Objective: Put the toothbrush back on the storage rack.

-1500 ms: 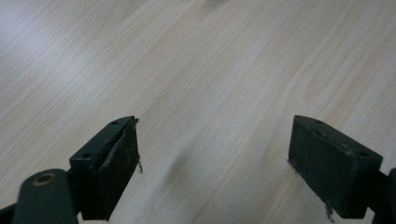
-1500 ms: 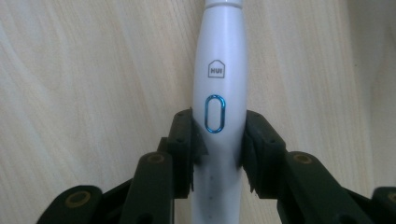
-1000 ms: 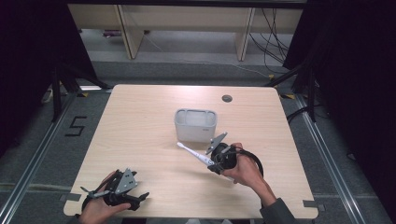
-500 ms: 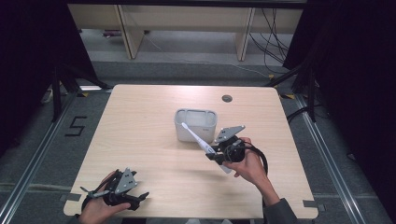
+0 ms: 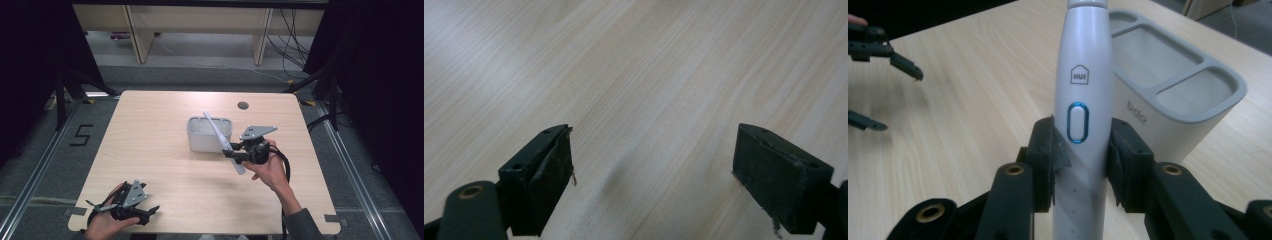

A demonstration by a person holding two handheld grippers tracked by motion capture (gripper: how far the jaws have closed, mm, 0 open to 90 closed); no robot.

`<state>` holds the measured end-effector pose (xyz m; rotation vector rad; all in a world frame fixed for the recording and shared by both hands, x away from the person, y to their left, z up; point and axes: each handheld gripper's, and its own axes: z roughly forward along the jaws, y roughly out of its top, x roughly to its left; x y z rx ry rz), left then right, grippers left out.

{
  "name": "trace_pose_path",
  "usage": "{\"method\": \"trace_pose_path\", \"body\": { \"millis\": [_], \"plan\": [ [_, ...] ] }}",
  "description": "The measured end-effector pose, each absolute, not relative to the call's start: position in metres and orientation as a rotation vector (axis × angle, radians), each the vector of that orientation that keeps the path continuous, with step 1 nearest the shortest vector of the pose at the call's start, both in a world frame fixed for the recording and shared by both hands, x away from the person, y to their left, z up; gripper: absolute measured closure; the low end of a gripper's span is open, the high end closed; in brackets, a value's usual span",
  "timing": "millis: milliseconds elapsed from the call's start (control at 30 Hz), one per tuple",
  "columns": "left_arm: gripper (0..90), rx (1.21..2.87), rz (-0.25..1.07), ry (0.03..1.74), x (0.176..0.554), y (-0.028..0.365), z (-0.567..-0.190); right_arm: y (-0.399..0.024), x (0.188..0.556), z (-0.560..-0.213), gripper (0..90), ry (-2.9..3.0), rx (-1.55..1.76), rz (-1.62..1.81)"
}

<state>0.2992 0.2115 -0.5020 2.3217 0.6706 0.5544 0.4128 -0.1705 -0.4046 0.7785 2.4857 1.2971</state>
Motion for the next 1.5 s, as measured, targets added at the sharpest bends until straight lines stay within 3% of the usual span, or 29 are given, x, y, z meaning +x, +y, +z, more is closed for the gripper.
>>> {"method": "trace_pose_path", "body": {
  "millis": [700, 1500],
  "plan": [
    [15.7, 2.331, 0.554, 0.669, 0.299, 0.212, -0.502, -0.177, 0.451, -0.376, 66.5, 2.255, 0.915, 1.469],
    [15.7, 2.311, 0.559, 0.669, 0.299, 0.212, -0.502, -0.156, 0.491, -0.362, 66.5, 2.126, 0.960, 1.563]
  ]
}}
